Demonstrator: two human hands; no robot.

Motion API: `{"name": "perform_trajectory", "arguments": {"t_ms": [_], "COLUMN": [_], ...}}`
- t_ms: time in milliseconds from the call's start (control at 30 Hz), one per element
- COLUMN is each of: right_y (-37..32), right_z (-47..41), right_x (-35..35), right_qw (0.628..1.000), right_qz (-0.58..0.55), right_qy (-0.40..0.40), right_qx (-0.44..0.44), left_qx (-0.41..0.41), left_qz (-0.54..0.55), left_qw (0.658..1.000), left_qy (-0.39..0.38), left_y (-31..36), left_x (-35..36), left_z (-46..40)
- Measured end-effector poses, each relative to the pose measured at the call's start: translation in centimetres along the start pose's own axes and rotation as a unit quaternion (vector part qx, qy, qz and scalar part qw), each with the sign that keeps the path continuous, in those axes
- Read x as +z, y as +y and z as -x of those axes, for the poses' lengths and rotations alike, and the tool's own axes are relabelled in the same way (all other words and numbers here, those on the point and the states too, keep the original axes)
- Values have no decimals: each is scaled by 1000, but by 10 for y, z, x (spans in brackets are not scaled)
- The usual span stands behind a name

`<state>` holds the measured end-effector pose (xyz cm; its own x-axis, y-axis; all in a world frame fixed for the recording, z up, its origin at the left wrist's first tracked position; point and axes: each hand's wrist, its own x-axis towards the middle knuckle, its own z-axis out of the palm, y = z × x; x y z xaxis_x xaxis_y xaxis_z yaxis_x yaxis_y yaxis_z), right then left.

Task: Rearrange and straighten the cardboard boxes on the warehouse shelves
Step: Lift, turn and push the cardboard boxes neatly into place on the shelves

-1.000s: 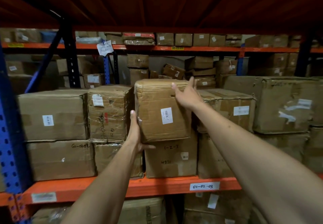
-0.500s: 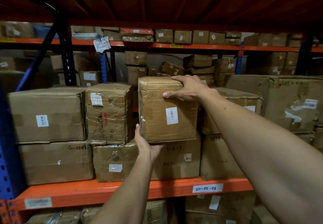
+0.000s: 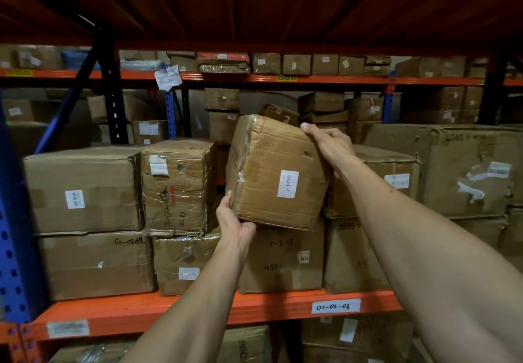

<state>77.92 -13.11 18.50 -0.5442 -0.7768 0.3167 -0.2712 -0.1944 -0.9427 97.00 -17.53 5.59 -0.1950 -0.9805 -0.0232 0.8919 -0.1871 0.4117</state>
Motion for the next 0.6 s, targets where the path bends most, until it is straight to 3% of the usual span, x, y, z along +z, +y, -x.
{"name": "perform_trajectory", "arguments": {"t_ms": [133, 300, 500, 600], "right_y": [1, 33, 27, 27], "right_z": [10, 40, 59, 68], "right_x": [-13, -44, -31, -13], "right_qw": [995, 952, 879, 870], "right_qz": [-76, -279, -438, -453], "right_qy": [42, -15, -91, -79], "right_qx": [39, 124, 166, 180], "left_qx": [8, 52, 143, 198], "left_qz": [-48, -203, -361, -425], "left_qw": [999, 978, 921, 883], "left_qy": [-6, 1, -19, -14], "left_y": [18, 41, 90, 102], "left_x": [19, 81, 141, 160], "left_z": [31, 93, 123, 126]}}
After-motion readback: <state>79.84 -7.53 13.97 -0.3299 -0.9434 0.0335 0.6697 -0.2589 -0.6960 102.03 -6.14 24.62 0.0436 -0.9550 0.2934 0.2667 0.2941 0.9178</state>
